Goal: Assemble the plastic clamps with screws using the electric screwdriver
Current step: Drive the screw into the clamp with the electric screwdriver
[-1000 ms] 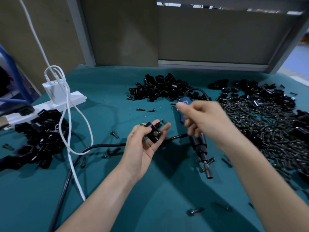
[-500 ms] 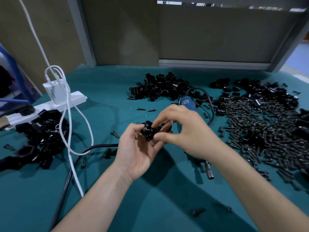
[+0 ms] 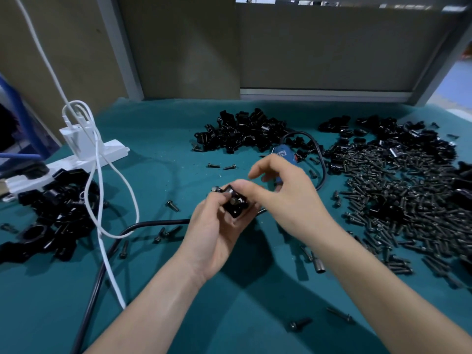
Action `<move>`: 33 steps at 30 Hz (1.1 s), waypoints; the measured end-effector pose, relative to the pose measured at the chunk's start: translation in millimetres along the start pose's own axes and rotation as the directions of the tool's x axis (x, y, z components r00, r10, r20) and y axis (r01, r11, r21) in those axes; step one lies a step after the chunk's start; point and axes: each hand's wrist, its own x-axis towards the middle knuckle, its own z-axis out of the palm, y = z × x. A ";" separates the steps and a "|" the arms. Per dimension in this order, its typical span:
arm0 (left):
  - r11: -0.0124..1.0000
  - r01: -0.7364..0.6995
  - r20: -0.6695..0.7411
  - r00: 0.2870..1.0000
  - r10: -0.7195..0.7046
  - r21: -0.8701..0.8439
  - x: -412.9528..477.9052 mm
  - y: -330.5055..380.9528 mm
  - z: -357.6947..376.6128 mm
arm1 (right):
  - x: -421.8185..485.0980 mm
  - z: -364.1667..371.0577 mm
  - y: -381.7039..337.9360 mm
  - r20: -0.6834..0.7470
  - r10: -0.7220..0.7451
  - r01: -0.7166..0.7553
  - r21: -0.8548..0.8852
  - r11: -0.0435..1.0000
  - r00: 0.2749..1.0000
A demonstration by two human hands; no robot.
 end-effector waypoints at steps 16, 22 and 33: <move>0.906 -0.191 0.179 0.975 0.130 0.379 -3.8 -12.2 -8.0 | 14.8 -19.7 14.2 0.333 0.109 -0.201 0.255 0.946 0.937; 0.871 -0.249 0.308 0.944 0.120 0.424 -5.4 -7.1 -10.7 | 9.1 -17.7 7.2 0.502 0.098 -0.403 0.546 0.735 0.859; 0.767 -0.417 0.202 0.909 0.366 0.488 -9.4 -5.0 -8.7 | 1.0 -0.1 -0.7 0.469 0.120 -0.439 0.663 0.607 0.875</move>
